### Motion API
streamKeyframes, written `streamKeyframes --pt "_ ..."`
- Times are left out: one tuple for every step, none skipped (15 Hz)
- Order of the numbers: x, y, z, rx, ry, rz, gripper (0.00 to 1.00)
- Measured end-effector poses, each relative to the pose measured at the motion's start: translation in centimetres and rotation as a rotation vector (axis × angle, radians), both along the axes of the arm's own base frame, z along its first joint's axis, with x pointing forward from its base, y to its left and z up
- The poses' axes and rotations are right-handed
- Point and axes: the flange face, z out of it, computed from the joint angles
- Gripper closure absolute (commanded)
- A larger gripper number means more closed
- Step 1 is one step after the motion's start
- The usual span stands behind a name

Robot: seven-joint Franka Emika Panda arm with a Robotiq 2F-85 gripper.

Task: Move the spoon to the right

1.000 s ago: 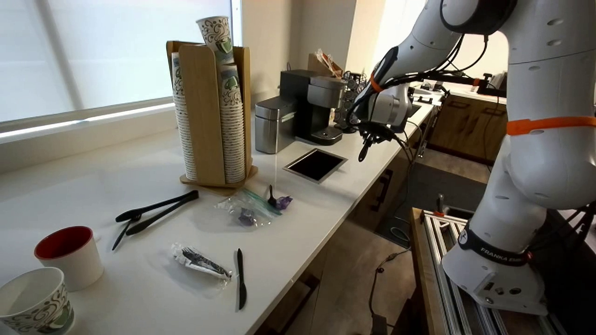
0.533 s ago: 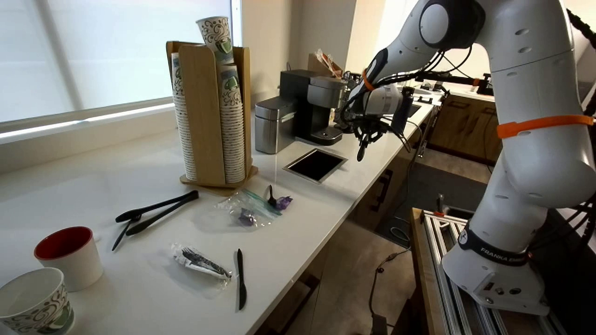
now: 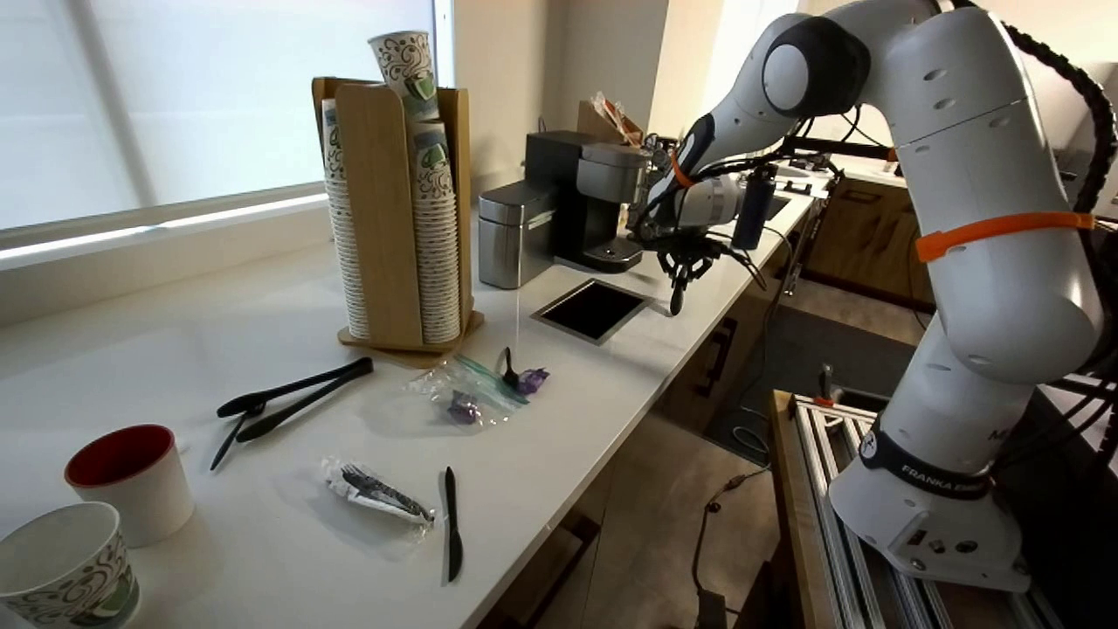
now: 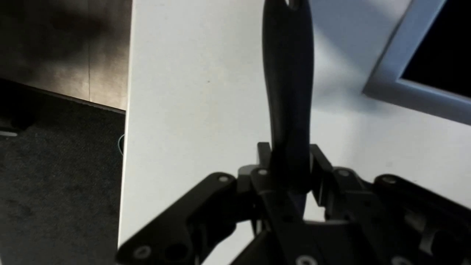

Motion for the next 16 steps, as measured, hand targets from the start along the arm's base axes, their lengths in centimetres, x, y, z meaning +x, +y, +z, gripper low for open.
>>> streamKeyframes --pt "-0.3 -0.4 -0.6 -0.002 0.019 0.004 0.51" --pt "-0.6 -0.8 -1.1 -0.002 0.035 0.007 0.46" --pt "-0.7 -1.2 -1.6 0.000 0.050 0.009 0.40" --pt "-0.8 -1.4 -1.9 0.002 0.060 0.011 0.34" --pt "-0.7 -1.6 -2.1 0.003 0.069 0.010 0.25" --pt "-0.6 -1.7 -2.2 0.003 0.075 0.007 0.18" --pt "-0.4 -1.8 -2.1 0.000 0.076 0.004 0.11" --pt "-0.2 -1.9 -1.9 -0.004 0.072 0.001 0.03" --pt "0.0 -1.9 -1.5 -0.009 0.066 0.003 0.00" --pt "0.2 -1.8 -0.9 -0.021 0.051 0.008 0.00" --pt "0.5 -1.7 -0.1 -0.033 0.033 0.012 0.00" --pt "0.6 -1.4 0.8 -0.049 0.012 0.020 0.00" --pt "0.6 -0.9 1.8 -0.064 -0.008 0.033 0.00" --pt "0.5 -0.3 2.7 -0.079 -0.030 0.051 0.00" --pt "0.4 0.5 3.7 -0.091 -0.052 0.078 0.00" --pt "0.3 1.5 4.5 -0.100 -0.072 0.113 0.00"
